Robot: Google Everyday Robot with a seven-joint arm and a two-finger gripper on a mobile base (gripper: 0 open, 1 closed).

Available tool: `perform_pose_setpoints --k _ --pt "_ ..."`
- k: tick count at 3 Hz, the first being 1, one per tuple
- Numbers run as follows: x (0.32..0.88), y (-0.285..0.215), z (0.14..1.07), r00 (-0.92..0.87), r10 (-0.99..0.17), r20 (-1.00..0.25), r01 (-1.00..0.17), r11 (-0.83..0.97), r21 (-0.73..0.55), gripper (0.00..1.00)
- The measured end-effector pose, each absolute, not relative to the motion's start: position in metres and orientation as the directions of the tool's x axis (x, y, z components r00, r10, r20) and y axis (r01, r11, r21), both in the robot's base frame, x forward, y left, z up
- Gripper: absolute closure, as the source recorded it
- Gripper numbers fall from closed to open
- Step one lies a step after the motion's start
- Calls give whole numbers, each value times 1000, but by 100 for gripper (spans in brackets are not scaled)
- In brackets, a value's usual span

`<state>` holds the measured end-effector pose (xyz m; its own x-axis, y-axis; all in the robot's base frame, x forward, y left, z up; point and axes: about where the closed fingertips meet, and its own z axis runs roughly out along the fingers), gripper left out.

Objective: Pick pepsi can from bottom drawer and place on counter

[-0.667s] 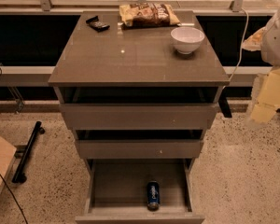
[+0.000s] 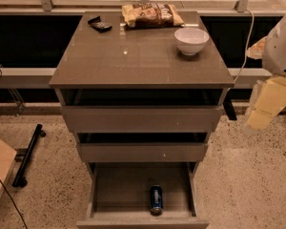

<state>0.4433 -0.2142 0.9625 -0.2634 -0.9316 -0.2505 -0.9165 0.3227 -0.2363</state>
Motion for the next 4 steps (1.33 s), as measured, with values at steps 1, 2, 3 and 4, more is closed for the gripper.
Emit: perform_pose_setpoints --k 1,2,3,4 --pt "452 -213 932 -337 -896 -290 -893 402 -202 0" --pt "467 -216 879 -451 -834 -318 -846 513 -146 0" --pt "467 -216 879 -451 -834 -319 -846 513 -146 0" --pt "472 -205 865 -489 -806 -333 -832 545 -99 0"
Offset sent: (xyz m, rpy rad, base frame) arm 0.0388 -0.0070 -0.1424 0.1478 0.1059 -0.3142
